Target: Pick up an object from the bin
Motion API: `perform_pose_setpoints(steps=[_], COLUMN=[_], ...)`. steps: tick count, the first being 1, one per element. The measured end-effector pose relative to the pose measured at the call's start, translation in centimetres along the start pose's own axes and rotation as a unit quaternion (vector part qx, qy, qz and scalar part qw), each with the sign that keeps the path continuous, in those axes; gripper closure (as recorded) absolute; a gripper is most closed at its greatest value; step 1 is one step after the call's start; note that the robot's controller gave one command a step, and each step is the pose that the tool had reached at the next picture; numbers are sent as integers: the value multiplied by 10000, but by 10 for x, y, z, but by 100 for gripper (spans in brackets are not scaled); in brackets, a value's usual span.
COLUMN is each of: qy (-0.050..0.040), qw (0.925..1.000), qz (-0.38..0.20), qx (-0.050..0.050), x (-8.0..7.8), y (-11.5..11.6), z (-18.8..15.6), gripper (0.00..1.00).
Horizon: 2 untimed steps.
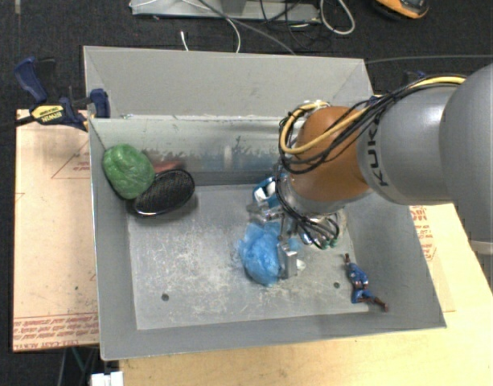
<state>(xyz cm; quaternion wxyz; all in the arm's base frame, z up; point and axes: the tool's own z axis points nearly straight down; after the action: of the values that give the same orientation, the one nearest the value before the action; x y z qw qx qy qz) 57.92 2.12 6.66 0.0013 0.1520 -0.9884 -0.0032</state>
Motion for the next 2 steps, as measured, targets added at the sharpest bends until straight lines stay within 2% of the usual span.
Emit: perform_pose_setpoints(steps=[1, 2], qy=[-99, -76], qw=[9997, 9997], qz=[-185, -226], qx=[80, 62], x=[5, 8], y=[8, 29], z=[-4, -4], gripper=[0, 0])
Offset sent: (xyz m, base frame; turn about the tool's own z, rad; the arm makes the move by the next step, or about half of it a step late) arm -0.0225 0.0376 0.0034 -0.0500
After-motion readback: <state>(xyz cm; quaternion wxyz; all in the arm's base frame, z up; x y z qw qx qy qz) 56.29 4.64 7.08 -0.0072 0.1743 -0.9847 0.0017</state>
